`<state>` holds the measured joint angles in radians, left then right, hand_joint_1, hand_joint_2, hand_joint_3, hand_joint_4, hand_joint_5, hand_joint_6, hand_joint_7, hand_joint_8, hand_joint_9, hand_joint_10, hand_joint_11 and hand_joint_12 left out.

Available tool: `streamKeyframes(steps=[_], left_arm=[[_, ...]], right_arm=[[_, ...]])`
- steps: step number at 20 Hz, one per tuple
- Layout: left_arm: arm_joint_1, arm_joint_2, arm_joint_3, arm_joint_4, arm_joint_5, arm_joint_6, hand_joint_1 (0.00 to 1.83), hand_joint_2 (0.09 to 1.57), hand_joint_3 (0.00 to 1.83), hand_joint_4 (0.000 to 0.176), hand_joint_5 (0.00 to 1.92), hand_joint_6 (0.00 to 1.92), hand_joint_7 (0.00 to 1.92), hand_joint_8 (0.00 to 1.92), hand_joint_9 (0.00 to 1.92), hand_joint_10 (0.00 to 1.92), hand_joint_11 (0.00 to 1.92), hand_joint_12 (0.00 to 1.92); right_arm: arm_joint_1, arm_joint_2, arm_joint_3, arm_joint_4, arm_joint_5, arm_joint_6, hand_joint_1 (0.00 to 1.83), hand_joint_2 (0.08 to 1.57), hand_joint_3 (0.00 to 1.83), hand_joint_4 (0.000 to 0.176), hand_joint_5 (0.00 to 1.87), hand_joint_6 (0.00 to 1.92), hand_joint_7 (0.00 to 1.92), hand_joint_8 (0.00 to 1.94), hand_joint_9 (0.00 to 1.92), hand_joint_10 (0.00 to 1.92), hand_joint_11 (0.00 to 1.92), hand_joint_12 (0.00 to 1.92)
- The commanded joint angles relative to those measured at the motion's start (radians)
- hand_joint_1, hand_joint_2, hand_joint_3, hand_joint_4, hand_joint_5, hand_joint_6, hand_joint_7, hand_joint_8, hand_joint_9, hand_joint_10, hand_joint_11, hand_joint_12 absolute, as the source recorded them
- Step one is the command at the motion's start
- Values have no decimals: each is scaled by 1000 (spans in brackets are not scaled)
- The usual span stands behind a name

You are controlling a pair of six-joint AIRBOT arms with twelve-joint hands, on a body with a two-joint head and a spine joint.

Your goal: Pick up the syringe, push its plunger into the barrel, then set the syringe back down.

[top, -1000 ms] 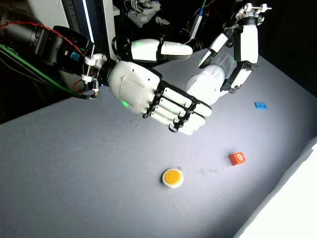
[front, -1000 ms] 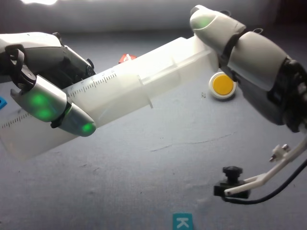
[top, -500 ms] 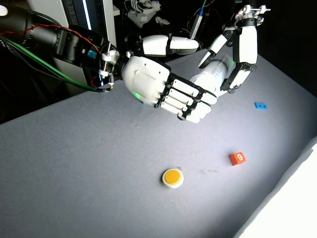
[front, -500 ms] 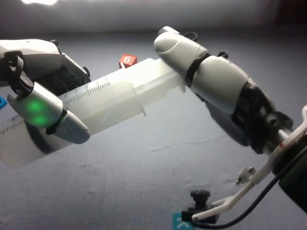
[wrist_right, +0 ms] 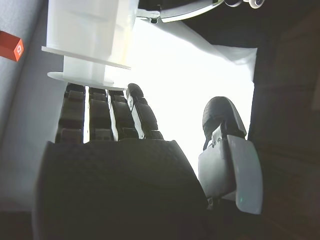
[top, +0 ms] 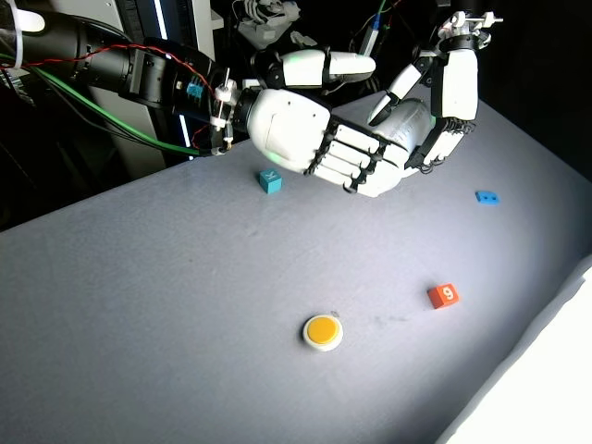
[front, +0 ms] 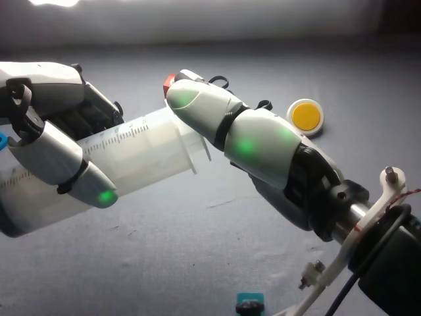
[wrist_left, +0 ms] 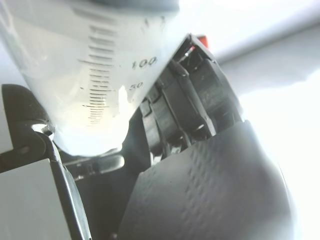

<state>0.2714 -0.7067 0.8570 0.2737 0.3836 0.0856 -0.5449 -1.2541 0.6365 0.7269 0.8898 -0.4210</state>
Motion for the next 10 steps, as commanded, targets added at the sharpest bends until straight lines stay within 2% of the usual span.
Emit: streamKeyframes(steps=[1,5,8,10], left_arm=[[-19,-16,-6,-40,-227,-70,1222,1120,1,0,882,1166,1072,856,1091,687,754,1363],[-16,-15,-5,-24,-227,-70,1223,1113,0,0,901,1122,1082,858,1105,708,786,1401],[-14,-15,-5,-10,-227,-70,1229,1111,0,0,889,1175,1114,763,1114,623,759,1288],[-13,-15,-4,-6,-227,-70,1225,1119,2,0,872,1195,1087,815,1129,612,765,1303]], right_arm=[[16,-36,-49,-215,-150,18,0,1183,2,0,0,0,0,0,0,0,0,0],[7,-13,-54,-215,-98,18,0,1184,2,0,0,0,0,0,0,0,0,0],[-9,69,-51,-216,-41,21,0,1186,2,0,0,0,0,0,0,0,0,0],[-14,123,-42,-241,-3,23,0,1183,1,0,4,1,0,0,0,0,0,0]])
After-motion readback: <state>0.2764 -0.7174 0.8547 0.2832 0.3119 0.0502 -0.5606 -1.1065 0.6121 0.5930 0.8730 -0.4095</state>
